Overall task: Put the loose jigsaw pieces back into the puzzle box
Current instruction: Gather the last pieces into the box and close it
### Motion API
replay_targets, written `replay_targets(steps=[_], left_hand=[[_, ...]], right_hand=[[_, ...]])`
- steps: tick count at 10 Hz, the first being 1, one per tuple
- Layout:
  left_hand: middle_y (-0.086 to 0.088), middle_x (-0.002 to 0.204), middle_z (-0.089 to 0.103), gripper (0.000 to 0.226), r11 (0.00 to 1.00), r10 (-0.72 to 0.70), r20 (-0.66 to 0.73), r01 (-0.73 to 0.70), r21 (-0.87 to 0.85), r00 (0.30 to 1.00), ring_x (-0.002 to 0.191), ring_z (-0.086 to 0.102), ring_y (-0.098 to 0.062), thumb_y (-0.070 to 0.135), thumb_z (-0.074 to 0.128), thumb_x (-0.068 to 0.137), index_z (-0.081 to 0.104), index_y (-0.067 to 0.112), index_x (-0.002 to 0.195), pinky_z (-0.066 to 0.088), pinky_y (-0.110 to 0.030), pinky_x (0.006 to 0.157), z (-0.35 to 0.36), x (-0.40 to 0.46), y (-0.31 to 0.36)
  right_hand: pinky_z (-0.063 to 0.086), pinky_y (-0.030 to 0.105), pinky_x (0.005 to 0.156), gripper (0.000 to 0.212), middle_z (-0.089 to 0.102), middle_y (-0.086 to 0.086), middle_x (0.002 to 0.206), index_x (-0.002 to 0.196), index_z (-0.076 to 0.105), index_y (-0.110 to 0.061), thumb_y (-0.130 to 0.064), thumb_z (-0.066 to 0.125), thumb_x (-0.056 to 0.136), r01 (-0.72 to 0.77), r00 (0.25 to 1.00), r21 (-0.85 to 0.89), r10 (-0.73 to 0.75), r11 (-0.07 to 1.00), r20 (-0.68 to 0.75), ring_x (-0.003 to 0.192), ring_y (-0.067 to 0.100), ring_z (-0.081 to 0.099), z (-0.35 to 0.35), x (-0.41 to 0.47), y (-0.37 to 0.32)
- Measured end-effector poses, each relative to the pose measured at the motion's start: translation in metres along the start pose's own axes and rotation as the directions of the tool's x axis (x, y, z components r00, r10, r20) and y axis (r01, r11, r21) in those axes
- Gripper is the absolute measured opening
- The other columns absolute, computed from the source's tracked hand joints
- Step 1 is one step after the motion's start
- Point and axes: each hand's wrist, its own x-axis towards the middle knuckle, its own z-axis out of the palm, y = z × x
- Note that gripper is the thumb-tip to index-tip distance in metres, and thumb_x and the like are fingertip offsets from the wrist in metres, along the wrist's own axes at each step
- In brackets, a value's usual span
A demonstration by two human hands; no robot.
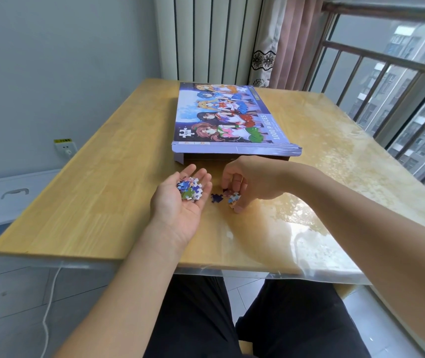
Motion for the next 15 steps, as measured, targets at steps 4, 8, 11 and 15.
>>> replay_targets(steps=[4,8,11,15], left_hand=[[-0.022,0.118,0.069,0.037,1.0,-0.016,0.001,0.016,0.011,1.0,0.099,0.07,-0.03,0.024,0.037,0.11,0.064,0.0,0.118,0.057,-0.037,0.092,0.005,-0.003,-0.004],[-0.022,0.115,0.068,0.037,1.0,-0.018,0.005,0.018,0.009,1.0,0.097,0.07,-0.029,0.024,0.037,0.11,0.064,0.0,0.116,0.056,-0.038,0.095,0.005,-0.002,-0.006],[-0.021,0.103,0.069,0.032,0.997,-0.068,0.04,0.069,-0.026,0.997,0.091,0.068,-0.03,0.019,0.042,0.108,0.065,-0.003,0.115,0.061,-0.038,0.085,0.011,-0.006,-0.014],[-0.017,0.099,0.07,0.021,1.0,0.006,0.011,-0.006,0.005,1.0,0.087,0.07,-0.026,0.012,0.045,0.106,0.064,0.002,0.106,0.058,-0.035,0.086,0.001,0.001,0.001]], right_hand=[[0.051,0.025,0.069,0.028,0.07,-0.004,0.091,0.096,0.077,-0.026,-0.029,0.09,0.072,0.047,0.997,0.016,-0.046,0.999,-0.056,0.082,0.016,0.065,0.005,-0.014,0.001],[0.056,0.03,0.072,0.02,0.075,-0.002,0.087,0.094,0.076,-0.027,-0.016,0.084,0.079,0.063,0.998,0.082,-0.062,0.995,-0.005,0.08,0.02,0.068,0.008,-0.013,0.006],[0.062,0.034,0.075,0.034,0.076,0.014,0.091,0.1,0.072,-0.007,-0.004,0.089,0.071,0.233,0.914,0.458,-0.032,0.858,-0.404,0.077,0.017,0.074,-0.022,-0.013,-0.028],[0.055,0.025,0.07,0.025,0.074,-0.009,0.08,0.09,0.079,-0.019,-0.021,0.092,0.069,-0.001,0.989,0.054,0.008,0.999,-0.145,0.076,0.011,0.069,0.012,-0.025,0.0]])
